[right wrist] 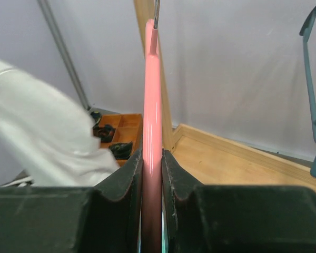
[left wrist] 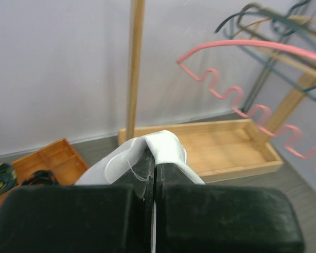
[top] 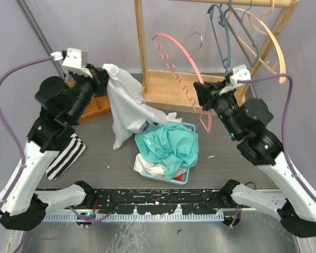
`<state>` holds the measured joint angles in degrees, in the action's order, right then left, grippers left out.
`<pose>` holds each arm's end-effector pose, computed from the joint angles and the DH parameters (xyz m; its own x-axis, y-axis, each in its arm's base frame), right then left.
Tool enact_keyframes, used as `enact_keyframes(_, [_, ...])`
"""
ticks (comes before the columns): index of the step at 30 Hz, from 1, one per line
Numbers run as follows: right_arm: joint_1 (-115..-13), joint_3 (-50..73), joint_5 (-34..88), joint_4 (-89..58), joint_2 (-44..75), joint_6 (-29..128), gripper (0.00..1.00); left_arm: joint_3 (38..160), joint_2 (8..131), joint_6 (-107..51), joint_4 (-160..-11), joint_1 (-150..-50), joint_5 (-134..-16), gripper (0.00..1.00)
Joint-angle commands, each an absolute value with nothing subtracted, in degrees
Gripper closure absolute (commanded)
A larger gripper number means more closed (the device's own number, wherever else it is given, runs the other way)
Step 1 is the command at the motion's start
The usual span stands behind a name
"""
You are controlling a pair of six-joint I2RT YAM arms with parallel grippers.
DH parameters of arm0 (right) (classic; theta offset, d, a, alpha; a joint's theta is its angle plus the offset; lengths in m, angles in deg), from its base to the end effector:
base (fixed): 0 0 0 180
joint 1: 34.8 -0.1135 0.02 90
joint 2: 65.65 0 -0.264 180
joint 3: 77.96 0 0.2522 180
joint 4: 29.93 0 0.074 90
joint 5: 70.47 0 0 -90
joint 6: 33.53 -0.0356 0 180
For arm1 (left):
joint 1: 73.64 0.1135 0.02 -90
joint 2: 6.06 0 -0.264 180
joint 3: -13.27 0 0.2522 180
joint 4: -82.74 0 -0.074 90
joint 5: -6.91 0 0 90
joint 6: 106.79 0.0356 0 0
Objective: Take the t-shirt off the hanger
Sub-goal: Remove the T-shirt from the hanger, then place the hanger on the clothesline.
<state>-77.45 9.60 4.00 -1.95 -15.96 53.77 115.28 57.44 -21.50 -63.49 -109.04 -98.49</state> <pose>0.1205 0.0980 0.4882 0.1046 0.1580 -0.9819 -0.4642 0.8809 0.0923 0.1746 -0.1125 0.5157 0.0390 -0.1248 -0.9914 0.3471 0.9321 -0.1037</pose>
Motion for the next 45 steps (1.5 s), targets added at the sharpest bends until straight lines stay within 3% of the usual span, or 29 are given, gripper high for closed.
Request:
enact_keyframes(1, [-77.6,18.1,-5.6,-10.8,-6.4,54.8,0.99,114.2,52.9,-27.5,-63.9,-108.9,-87.6,1.00])
enact_keyframes(7, [-77.1,27.6,-10.2,-12.2,5.9,57.6,0.99,113.1,48.0,-29.7,-64.2,-108.9,-83.2,1.00])
enact_keyframes(14, [-72.0,34.4,-4.7,-13.6,14.0,56.5,0.99,114.7,46.3,-32.9,-66.2,-108.9,-76.5,1.00])
enact_keyframes(31, [-62.0,41.8,6.4,-15.1,20.4,52.9,0.99,110.5,43.8,-37.3,-70.8,-108.9,-71.2,1.00])
enact_keyframes(45, [-57.5,45.8,13.2,-14.8,25.6,49.5,0.99,113.8,44.0,-37.8,-71.0,-108.9,-69.5,1.00])
